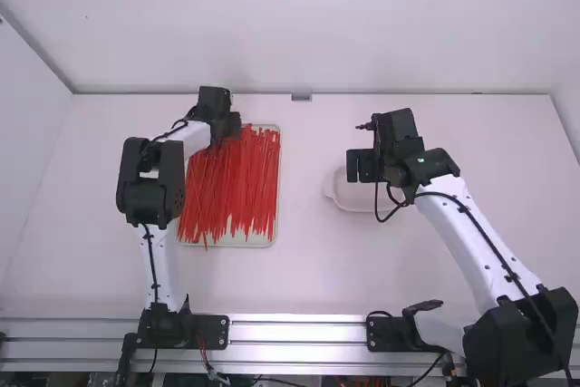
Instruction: Fasten the cable tie
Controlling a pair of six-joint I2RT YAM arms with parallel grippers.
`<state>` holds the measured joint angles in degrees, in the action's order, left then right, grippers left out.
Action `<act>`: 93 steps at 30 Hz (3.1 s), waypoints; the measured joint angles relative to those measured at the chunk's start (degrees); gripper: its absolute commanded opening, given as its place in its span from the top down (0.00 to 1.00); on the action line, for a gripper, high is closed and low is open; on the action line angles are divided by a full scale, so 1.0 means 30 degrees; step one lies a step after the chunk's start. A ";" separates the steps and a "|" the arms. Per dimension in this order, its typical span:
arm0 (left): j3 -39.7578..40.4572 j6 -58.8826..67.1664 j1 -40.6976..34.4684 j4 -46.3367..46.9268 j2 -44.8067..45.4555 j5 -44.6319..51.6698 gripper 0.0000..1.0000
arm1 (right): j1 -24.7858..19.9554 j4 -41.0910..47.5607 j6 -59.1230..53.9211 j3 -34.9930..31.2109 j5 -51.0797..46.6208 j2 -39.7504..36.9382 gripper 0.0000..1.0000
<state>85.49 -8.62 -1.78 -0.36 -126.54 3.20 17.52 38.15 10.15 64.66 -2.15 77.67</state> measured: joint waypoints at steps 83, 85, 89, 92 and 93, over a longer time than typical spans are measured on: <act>-1.6619 -1.0812 -0.4539 -0.7635 2.7882 0.3512 0.98 | 0.7337 -1.0178 -0.3912 0.0000 1.4090 0.0000 0.89; -1.6844 -1.0863 -0.4532 -0.7919 2.7875 0.3519 0.98 | 0.7337 -1.0142 -0.3891 0.0000 1.4098 0.0000 1.00; -1.7056 -1.0928 -0.4532 -0.8378 2.7860 0.3541 0.93 | 0.7337 -1.0105 -0.3869 0.0000 1.4025 0.0000 1.00; -1.7056 -1.0877 -0.4532 -0.8408 2.7817 0.3526 0.87 | 0.7257 -1.0112 -0.3883 0.0000 1.4025 0.0000 1.00; -1.7056 -1.0608 -0.4532 -0.8561 2.7722 0.3497 0.76 | 0.7147 -1.0105 -0.3876 0.0000 1.4076 0.0000 1.00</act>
<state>34.33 -40.45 -15.38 -26.04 -43.38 13.69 38.96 7.84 -1.48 64.66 40.07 77.67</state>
